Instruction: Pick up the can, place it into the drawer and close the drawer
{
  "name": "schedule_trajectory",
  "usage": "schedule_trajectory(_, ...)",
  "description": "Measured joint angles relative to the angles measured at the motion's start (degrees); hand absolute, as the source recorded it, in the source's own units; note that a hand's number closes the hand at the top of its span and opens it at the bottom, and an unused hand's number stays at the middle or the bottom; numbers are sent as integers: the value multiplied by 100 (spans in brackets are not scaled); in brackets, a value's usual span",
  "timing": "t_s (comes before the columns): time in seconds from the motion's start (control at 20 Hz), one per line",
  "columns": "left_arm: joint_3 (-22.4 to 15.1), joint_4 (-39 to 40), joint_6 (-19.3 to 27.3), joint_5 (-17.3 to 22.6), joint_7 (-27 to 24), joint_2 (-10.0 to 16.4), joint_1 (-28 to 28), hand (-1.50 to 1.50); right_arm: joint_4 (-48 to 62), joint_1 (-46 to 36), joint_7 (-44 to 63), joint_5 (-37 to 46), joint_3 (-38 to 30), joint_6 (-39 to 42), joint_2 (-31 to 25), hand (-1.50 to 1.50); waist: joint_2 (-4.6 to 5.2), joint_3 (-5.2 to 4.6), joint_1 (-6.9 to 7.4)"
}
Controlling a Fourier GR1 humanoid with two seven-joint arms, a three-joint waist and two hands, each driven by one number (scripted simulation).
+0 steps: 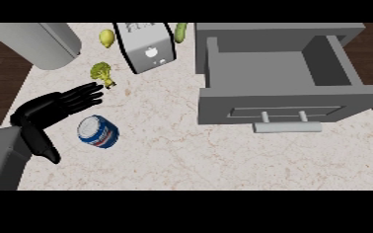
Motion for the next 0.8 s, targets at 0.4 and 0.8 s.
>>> schedule_trajectory(0.4, -124, 683, 404, -1262, -1087, 11, -115, -150, 0, -23, 5, -5, -74, 142, 51, -150, 18, -7, -55)
schedule_trajectory(0.8, -547, 1363, 989, -1948, -1895, -44, -179, -150, -90, 6, 123, -149, -167, 181, 61, -150, 35, -12, -106)
